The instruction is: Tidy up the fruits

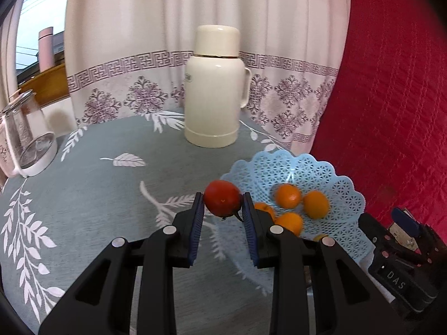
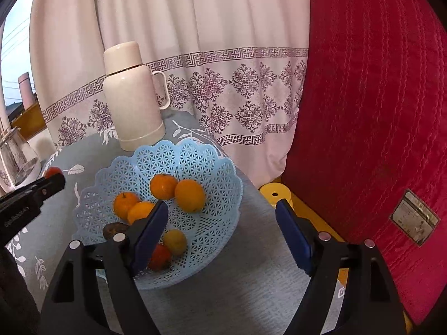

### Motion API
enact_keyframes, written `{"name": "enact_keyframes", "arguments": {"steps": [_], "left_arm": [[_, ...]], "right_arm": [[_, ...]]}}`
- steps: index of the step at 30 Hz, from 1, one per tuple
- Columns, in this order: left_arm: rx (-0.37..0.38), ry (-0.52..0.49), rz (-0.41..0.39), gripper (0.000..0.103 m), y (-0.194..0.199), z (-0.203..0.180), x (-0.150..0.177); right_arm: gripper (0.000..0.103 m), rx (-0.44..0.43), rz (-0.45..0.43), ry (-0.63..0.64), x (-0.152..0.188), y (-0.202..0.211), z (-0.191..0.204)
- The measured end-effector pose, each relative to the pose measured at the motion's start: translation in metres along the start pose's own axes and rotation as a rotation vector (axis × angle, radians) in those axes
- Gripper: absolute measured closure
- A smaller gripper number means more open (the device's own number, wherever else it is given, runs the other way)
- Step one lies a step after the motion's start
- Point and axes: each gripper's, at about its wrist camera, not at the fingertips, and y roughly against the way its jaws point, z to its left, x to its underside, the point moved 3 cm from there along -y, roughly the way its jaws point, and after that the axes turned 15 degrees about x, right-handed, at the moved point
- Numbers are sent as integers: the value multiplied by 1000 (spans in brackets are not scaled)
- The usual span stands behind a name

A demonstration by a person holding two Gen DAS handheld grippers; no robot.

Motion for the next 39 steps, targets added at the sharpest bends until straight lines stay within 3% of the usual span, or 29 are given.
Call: {"name": "enact_keyframes", "arguments": {"steps": [14,19,31,34,39], "left_arm": [[25,2,57,73,-25,-12,8],[13,21,37,42,-22,-8,7],[3,46,19,30,-15,1,8],[-7,50,10,21,-12,5,8],[-33,55,1,19,-4,13,10]], "right_arm": [[24,-23,17,-17,2,-3,-2],[24,-20,16,-16,3,-3,-2],[24,-21,17,-16,4,-3,-1],[24,-22,21,-19,5,-3,-1],[24,-25,21,-19,6,-2,-1]]}}
